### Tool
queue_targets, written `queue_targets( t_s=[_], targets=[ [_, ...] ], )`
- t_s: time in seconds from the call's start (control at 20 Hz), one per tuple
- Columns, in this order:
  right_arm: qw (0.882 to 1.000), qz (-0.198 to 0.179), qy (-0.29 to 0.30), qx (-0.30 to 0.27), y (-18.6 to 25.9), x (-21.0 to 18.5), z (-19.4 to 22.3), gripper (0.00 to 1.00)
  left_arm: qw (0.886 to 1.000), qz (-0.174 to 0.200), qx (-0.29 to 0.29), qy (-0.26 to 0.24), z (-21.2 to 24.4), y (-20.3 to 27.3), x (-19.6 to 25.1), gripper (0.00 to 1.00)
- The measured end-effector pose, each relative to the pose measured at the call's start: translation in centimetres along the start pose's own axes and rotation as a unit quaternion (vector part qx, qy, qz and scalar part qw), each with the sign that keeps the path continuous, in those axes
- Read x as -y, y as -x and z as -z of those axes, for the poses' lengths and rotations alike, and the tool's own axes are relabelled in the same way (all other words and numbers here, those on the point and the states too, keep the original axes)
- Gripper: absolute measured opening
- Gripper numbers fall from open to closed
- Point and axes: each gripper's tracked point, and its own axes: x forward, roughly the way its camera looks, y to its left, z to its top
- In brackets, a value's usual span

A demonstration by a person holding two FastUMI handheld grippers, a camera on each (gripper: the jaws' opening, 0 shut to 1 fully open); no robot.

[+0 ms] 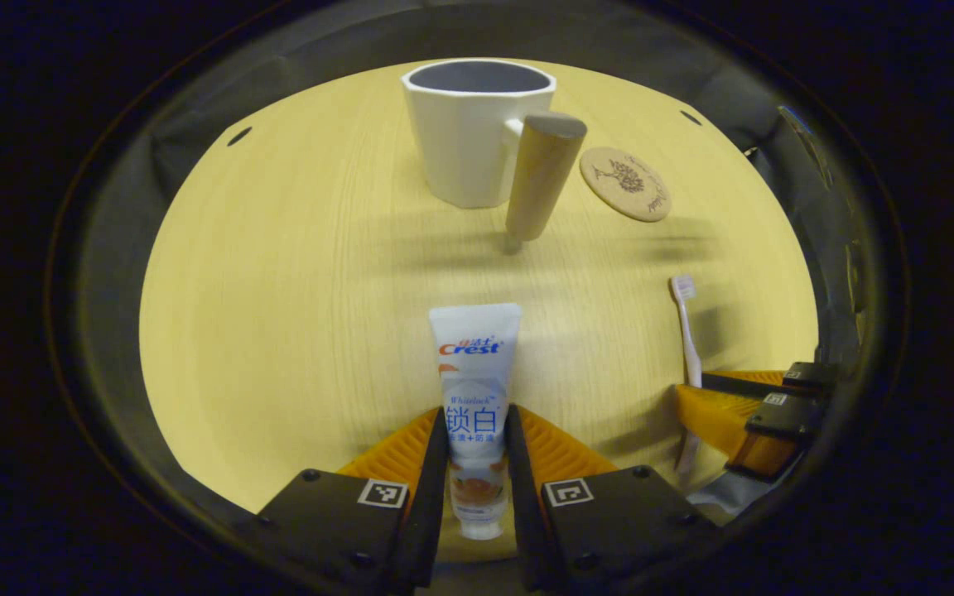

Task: Put the toothbrush and toothpaste on the desktop into the cup, then pick up the cup and place it on the coaster on the desktop.

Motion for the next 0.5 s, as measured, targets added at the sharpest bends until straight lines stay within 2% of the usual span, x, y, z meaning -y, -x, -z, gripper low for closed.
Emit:
queue_targets(
  t_s=[0.05,0.1,0.15,0.2,0.35,0.4,0.5],
  targets=[
    [1.0,-0.004,-0.002,-0.009,-0.56,-0.23,0.4,0.09,1.0,-0.002,0.001,0.0,-0.22,0.1,0.13,0.43],
    [1.0,-0.009,-0.004,-0.003,-0.62,-0.15,0.28,0.13,1.0,-0.003,0.004,-0.001,-0.14,-0.06,0.05,0.41],
    [1.0,-0.013,-0.01,-0.002,-0.61,-0.12,0.41,0.13,1.0,-0.003,0.007,-0.001,-0.18,-0.03,0.04,0.41],
    [1.0,-0.021,-0.02,-0.001,-1.15,-0.34,0.54,0.12,1.0,-0.003,0.01,0.005,-0.21,-0.1,0.05,0.37],
    [0.998,-0.041,-0.039,0.018,-0.32,-0.18,-0.11,0.11,1.0,0.005,0.021,0.012,-0.45,0.11,-0.04,0.36],
    [0.998,-0.048,-0.039,0.014,-0.31,-0.2,0.02,0.06,1.0,0.01,0.022,0.019,-0.29,0.31,-0.08,0.3],
    [0.998,-0.053,-0.041,0.022,-0.55,-0.03,0.03,0.05,0.999,0.019,0.03,0.027,-0.47,0.23,-0.21,0.3]
  ],
)
